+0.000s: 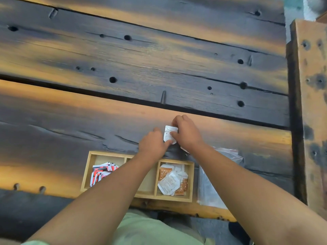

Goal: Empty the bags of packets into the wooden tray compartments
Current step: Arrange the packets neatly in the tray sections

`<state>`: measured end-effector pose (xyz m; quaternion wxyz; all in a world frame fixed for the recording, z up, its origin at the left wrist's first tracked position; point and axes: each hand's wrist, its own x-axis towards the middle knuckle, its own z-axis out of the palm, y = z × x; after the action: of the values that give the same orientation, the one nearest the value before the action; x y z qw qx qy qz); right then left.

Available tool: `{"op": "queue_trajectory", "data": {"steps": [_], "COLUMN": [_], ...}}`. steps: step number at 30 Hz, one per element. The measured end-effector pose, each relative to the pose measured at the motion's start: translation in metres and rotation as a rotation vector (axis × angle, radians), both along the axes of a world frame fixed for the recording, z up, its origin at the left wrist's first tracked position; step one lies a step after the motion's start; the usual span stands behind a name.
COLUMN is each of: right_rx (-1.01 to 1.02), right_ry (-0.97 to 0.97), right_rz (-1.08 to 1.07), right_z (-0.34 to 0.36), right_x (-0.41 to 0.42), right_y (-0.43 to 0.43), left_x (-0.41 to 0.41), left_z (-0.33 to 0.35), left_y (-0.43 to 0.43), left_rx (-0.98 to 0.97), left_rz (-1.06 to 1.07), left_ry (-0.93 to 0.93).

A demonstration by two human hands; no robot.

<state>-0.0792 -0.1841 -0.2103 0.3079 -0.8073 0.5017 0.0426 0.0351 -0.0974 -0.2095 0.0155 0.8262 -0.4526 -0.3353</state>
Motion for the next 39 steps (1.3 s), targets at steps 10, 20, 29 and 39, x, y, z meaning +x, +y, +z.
{"op": "queue_trajectory", "data": {"steps": [10, 20, 29, 39], "right_rx": [0.086, 0.227, 0.397, 0.381], "right_ry": [0.08, -0.233, -0.39, -0.223], "right_rz": [0.069, -0.269, -0.356, -0.312], "right_z": [-0.006, 0.025, 0.051, 0.052], "right_x": [0.007, -0.008, -0.034, -0.062], "right_y": [-0.005, 0.008, 0.039, 0.092], "left_x": [0.004, 0.01, 0.009, -0.005], "left_z": [-0.004, 0.019, 0.05, 0.048], "left_y": [-0.007, 0.0, 0.023, 0.069], "left_rx": [0.039, -0.167, -0.208, -0.144], "left_rz": [-0.124, 0.124, 0.537, 0.255], "left_ry": [-0.014, 0.38, 0.807, 0.615]}}
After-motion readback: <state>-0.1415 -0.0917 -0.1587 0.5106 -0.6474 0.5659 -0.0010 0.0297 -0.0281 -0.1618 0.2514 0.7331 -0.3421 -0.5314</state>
